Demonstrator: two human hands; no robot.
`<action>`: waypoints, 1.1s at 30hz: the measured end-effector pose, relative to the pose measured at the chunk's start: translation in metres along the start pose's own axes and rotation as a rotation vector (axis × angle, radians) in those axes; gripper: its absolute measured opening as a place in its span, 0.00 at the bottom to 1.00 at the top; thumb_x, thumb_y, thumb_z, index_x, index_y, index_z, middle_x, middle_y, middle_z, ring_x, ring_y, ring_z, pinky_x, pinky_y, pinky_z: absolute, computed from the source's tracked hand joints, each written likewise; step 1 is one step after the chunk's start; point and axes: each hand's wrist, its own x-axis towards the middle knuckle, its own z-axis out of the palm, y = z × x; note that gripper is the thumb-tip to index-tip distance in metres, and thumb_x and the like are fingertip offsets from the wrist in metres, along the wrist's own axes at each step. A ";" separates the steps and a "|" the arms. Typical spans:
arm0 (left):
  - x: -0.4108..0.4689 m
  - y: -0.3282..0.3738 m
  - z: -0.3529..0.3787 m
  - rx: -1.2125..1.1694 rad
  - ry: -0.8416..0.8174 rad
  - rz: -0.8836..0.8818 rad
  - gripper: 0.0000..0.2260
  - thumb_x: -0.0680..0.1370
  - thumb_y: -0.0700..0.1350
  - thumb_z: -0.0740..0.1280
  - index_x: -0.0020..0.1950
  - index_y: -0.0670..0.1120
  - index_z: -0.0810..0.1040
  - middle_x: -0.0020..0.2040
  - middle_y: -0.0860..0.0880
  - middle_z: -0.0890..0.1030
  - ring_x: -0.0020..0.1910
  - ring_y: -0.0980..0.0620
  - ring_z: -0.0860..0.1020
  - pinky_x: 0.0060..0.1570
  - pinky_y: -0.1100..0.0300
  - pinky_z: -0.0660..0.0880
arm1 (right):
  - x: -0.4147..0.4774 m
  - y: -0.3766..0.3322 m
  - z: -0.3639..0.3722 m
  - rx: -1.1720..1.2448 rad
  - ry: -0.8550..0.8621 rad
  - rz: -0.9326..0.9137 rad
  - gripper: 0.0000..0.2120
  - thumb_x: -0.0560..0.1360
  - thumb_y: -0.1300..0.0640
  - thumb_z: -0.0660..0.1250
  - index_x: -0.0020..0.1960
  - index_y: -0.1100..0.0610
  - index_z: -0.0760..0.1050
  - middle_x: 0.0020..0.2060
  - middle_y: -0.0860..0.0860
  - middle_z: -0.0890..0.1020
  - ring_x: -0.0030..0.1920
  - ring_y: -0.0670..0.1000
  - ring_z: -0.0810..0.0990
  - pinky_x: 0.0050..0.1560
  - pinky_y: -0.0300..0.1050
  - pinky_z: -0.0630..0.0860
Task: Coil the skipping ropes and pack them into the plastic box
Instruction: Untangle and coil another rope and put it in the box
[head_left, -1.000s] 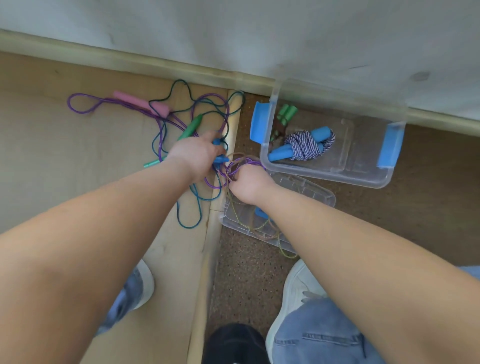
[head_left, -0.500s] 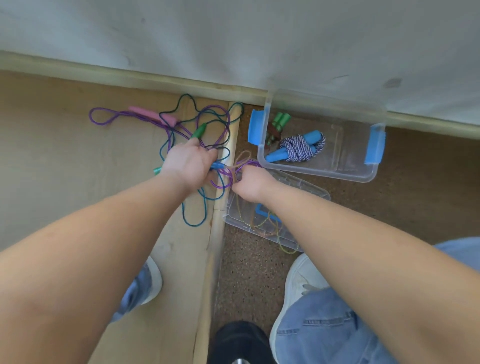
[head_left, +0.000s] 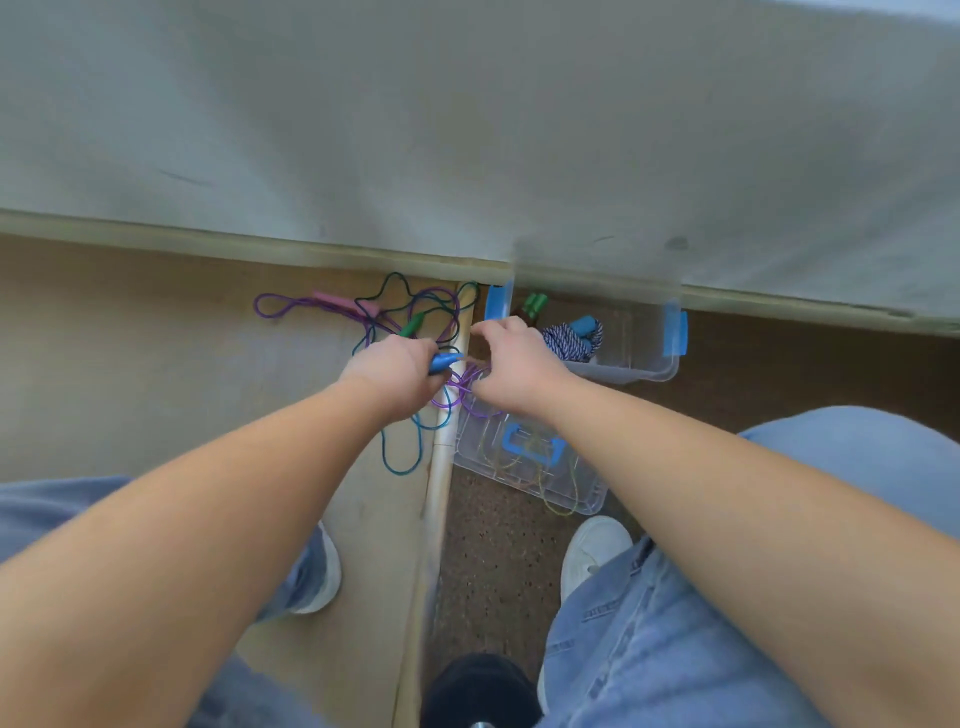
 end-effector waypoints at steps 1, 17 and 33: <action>-0.006 0.003 -0.004 -0.049 0.012 -0.026 0.12 0.80 0.57 0.60 0.49 0.48 0.73 0.40 0.47 0.76 0.39 0.44 0.75 0.38 0.56 0.71 | -0.008 -0.002 -0.005 -0.001 0.028 -0.028 0.31 0.72 0.54 0.69 0.74 0.51 0.67 0.68 0.56 0.69 0.68 0.60 0.69 0.69 0.53 0.70; -0.070 0.075 -0.075 -1.358 -0.124 -0.209 0.14 0.82 0.57 0.60 0.56 0.47 0.74 0.44 0.42 0.78 0.39 0.43 0.77 0.38 0.53 0.73 | -0.089 -0.050 -0.041 0.635 -0.075 -0.049 0.09 0.77 0.60 0.62 0.57 0.57 0.75 0.51 0.62 0.84 0.43 0.54 0.80 0.50 0.58 0.82; -0.067 0.044 -0.108 -0.555 0.229 0.145 0.29 0.77 0.35 0.59 0.78 0.50 0.62 0.67 0.47 0.72 0.61 0.50 0.74 0.62 0.56 0.71 | -0.113 -0.021 -0.070 0.424 -0.045 -0.128 0.07 0.83 0.53 0.59 0.49 0.56 0.70 0.39 0.53 0.76 0.32 0.51 0.75 0.36 0.50 0.79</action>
